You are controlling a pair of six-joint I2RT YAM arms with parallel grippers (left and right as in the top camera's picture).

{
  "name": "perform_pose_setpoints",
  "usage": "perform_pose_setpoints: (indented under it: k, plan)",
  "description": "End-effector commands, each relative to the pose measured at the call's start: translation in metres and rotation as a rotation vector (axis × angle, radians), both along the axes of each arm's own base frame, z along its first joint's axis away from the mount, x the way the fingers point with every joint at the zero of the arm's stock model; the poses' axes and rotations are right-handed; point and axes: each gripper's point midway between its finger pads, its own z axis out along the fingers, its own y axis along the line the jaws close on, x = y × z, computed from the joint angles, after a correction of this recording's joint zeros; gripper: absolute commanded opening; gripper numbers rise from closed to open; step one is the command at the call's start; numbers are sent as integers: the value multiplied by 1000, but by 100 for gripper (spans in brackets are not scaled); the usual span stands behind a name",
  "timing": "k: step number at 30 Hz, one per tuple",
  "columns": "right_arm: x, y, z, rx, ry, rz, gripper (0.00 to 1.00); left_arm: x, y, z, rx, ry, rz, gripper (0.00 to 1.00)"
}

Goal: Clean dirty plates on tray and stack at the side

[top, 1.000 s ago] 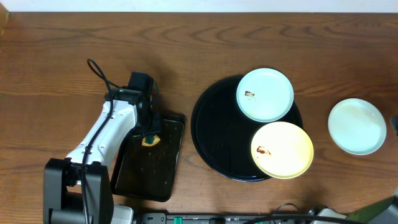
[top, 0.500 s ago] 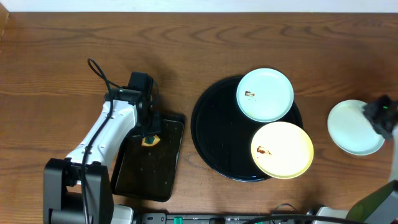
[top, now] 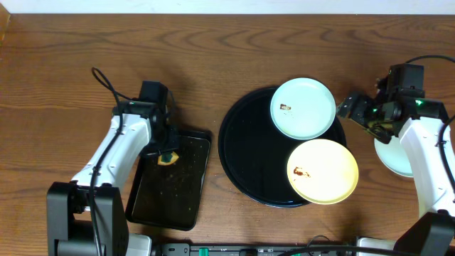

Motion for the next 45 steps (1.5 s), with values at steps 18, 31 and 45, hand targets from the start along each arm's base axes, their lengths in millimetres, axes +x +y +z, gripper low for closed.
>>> perform_pose_setpoints:
  k: [18,31,45]
  plan:
    - [-126,0,17,-42,404,-165,88,-9,12,-26,3,-2,5,8]
    - [-173,1,-15,-44,481,-295,85,-14,-3,-28,-82,15,-19,8]
    - [-167,2,-70,-32,422,-304,90,-23,-6,-28,-99,49,-30,8]
